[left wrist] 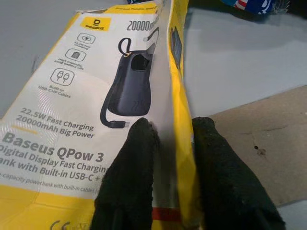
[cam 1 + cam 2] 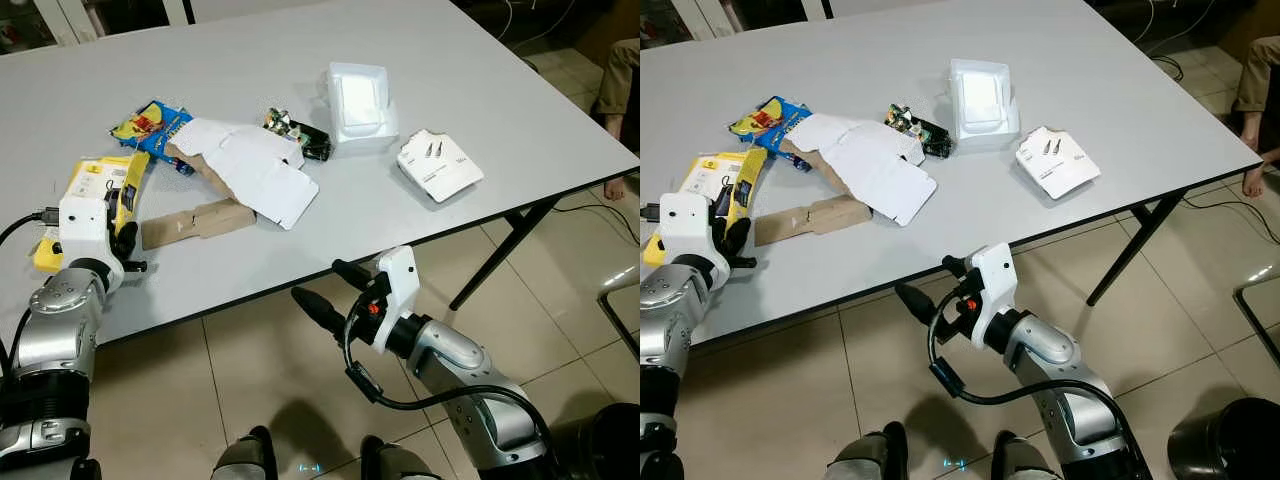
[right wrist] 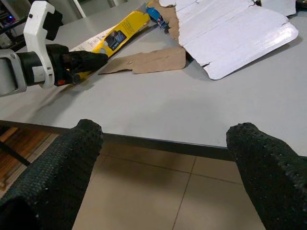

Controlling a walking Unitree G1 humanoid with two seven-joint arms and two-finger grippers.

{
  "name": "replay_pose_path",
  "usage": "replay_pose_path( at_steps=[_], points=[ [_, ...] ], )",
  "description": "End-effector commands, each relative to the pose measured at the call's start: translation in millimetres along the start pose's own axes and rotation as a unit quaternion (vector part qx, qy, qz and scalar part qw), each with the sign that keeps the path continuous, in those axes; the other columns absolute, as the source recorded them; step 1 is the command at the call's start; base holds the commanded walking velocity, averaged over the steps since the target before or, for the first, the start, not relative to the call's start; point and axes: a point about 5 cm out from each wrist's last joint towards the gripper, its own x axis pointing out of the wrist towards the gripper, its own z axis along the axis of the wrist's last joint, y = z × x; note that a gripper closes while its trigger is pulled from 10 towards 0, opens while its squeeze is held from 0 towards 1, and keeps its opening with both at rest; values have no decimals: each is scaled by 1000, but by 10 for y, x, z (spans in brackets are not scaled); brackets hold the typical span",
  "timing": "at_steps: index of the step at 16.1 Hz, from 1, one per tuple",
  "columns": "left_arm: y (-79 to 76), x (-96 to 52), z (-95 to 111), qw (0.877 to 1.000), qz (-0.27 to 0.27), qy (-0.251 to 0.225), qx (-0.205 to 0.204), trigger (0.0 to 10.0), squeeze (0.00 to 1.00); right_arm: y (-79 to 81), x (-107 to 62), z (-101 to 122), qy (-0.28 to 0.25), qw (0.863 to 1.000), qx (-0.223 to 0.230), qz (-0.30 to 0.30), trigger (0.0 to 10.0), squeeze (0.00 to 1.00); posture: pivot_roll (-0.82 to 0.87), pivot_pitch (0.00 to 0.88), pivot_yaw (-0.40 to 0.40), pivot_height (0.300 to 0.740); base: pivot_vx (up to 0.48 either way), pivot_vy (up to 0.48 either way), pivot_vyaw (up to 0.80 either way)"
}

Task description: Picking trash to rubbish bin

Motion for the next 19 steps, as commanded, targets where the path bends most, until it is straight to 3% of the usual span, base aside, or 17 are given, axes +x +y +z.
replay_pose_path(
  at_steps=[1, 8, 13, 19],
  points=[
    [-41, -27, -155, 999, -13, 29, -6, 0, 0, 46, -18, -4, 1, 1000, 3, 9, 10000, 0, -65, 207, 31, 740, 0, 0, 0],
    [53, -68, -18, 999, 25, -3, 43, 0, 0, 3, -14, -51, 16, 1000, -14, -10, 10000, 0, -65, 207, 31, 740, 0, 0, 0],
    [212, -191, 66, 994, 82, -37, 65, 0, 0, -77, -8, -4, 1, 999, -19, -39, 10000, 0, -54, 205, 29, 740, 0, 0, 0],
    [285, -367, 318, 975, 152, -121, 112, 0, 0, -162, 29, 43, -13, 997, -27, -64, 10000, 0, -44, 194, 23, 740, 0, 0, 0]
  ],
)
